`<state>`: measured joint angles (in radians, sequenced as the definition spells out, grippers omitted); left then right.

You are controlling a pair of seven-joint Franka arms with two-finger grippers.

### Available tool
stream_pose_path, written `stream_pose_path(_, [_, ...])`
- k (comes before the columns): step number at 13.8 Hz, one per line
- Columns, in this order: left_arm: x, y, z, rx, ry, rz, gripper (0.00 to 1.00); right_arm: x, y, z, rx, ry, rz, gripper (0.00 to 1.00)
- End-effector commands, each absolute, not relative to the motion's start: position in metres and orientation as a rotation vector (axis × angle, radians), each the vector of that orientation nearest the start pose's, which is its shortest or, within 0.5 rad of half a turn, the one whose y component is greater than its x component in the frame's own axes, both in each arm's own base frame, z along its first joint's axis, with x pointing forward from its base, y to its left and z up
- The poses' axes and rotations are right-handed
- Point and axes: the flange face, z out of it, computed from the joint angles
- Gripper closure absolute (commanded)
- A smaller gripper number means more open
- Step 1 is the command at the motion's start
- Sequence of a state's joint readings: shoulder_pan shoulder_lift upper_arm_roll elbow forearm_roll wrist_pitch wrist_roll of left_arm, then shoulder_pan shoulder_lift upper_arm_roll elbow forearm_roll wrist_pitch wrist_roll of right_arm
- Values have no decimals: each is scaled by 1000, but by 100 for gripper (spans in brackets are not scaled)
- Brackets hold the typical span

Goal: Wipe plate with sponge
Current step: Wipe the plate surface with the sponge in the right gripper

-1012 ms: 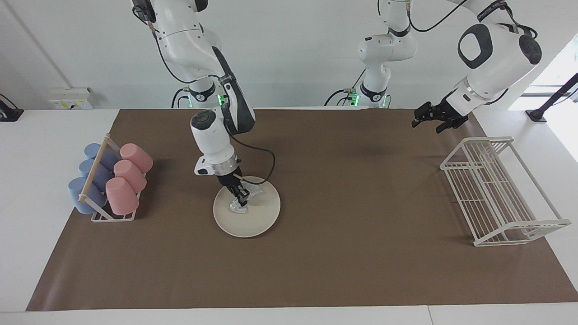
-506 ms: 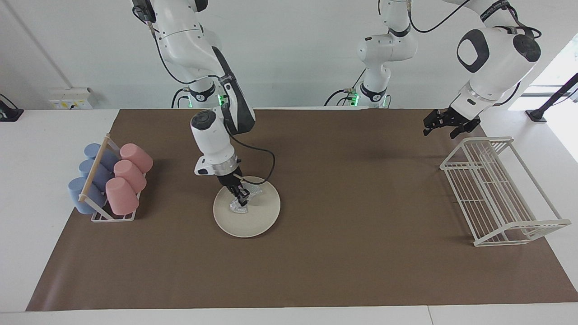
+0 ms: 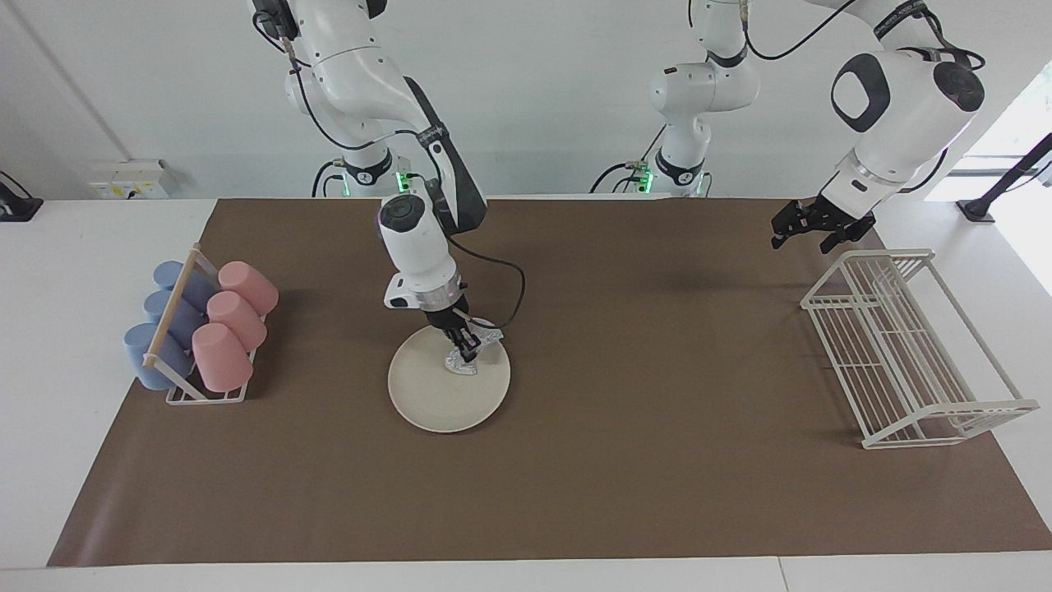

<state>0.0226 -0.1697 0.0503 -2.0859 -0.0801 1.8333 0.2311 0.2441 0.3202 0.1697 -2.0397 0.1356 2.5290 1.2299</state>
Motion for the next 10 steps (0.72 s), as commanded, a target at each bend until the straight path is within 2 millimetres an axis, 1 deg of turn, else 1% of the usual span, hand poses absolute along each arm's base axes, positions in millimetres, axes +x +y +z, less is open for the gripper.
stream_pose_path(1, [494, 31, 491, -3208, 201, 91, 0, 570, 251, 379, -2563, 1457, 65, 100])
stream_pose_path(3, [494, 31, 491, -3208, 198, 91, 0, 559, 251, 439, -2526, 1548, 84, 100])
stream_pose_path(7, [494, 30, 491, -3207, 203, 93, 0, 532, 246, 546, -2444, 1703, 101, 100])
stream_pose_path(9, [494, 30, 491, -3208, 201, 91, 0, 515, 246, 589, -2430, 1756, 119, 100])
stream_pose_path(10, [494, 30, 491, -3208, 201, 91, 0, 510, 249, 599, -2412, 1799, 133, 100])
